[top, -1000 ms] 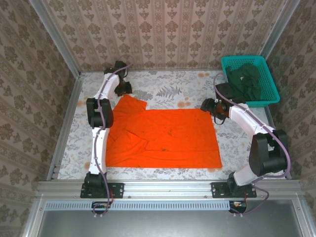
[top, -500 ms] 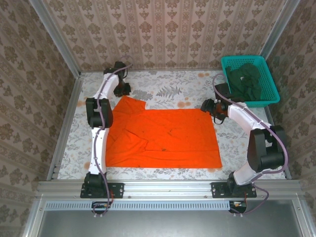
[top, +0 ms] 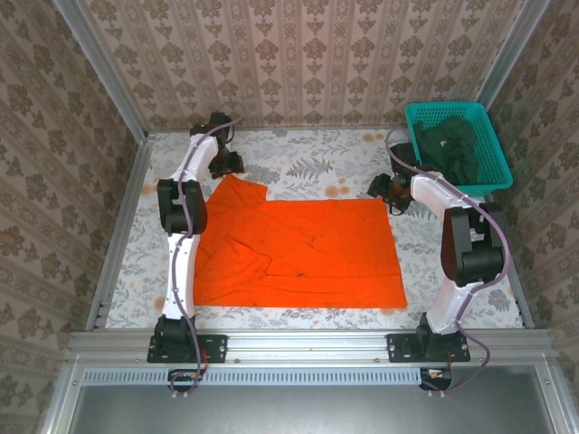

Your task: Fold and stack the t-shirts

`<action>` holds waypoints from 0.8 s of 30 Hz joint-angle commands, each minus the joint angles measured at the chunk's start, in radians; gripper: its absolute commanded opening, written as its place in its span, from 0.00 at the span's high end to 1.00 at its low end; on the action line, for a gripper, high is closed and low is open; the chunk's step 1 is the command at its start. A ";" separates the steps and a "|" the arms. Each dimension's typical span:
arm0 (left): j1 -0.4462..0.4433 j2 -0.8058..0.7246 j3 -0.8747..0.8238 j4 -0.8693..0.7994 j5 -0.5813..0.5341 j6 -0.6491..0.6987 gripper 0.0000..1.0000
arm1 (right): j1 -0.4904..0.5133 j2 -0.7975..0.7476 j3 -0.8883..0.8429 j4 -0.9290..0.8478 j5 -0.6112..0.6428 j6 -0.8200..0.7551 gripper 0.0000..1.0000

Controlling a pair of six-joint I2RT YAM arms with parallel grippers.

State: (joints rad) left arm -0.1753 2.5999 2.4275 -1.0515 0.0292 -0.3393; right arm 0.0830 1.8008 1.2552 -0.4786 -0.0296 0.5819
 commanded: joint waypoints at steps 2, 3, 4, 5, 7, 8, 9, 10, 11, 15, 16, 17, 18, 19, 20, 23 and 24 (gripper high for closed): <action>0.022 -0.070 -0.029 -0.020 -0.048 -0.026 0.43 | -0.002 0.016 0.039 -0.033 0.004 0.007 0.33; 0.025 -0.068 -0.027 -0.017 -0.032 -0.031 0.46 | -0.002 0.016 0.037 -0.032 0.004 0.006 0.33; 0.027 -0.065 -0.019 -0.016 -0.015 -0.036 0.49 | -0.002 0.016 0.034 -0.032 0.005 0.004 0.33; 0.026 -0.057 -0.010 -0.019 0.001 -0.039 0.52 | -0.002 0.017 0.031 -0.032 0.005 0.003 0.33; 0.027 -0.042 0.006 -0.025 0.027 -0.037 0.56 | -0.002 0.017 0.027 -0.034 0.005 0.003 0.33; 0.027 -0.035 0.011 -0.027 0.036 -0.038 0.60 | -0.002 0.019 0.026 -0.035 0.008 0.003 0.33; 0.027 -0.033 0.010 -0.027 0.037 -0.037 0.63 | -0.002 0.021 0.026 -0.035 0.008 0.003 0.33; 0.027 -0.032 0.010 -0.026 0.040 -0.036 0.66 | -0.002 0.022 0.027 -0.034 0.010 0.002 0.33; 0.026 -0.033 0.007 -0.022 0.046 -0.033 0.67 | -0.002 0.026 0.029 -0.035 0.011 0.001 0.33; 0.026 -0.028 0.008 -0.006 0.075 -0.032 0.71 | -0.005 0.042 0.051 -0.043 0.013 -0.003 0.33; 0.026 -0.026 0.008 -0.006 0.075 -0.034 0.74 | -0.005 0.047 0.057 -0.047 0.012 -0.003 0.33; 0.025 -0.024 0.010 -0.004 0.075 -0.033 0.77 | -0.005 0.054 0.063 -0.049 0.012 -0.004 0.33; 0.026 -0.024 0.010 -0.003 0.076 -0.033 0.80 | -0.004 0.058 0.068 -0.051 0.013 -0.002 0.33; 0.027 -0.023 0.010 -0.003 0.076 -0.032 0.82 | -0.005 0.064 0.073 -0.053 0.011 -0.003 0.33; 0.027 -0.023 0.011 -0.002 0.075 -0.032 0.84 | -0.004 0.070 0.081 -0.054 0.011 -0.005 0.33; 0.028 -0.025 0.011 0.000 0.074 -0.029 0.88 | -0.004 0.088 0.102 -0.080 0.015 -0.008 0.33; 0.028 -0.027 0.010 0.002 0.077 -0.028 0.91 | -0.006 0.096 0.108 -0.083 0.017 -0.008 0.33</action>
State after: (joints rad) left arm -0.1497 2.5866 2.4119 -1.0477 0.0914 -0.3717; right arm 0.0830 1.8736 1.3258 -0.5079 -0.0296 0.5816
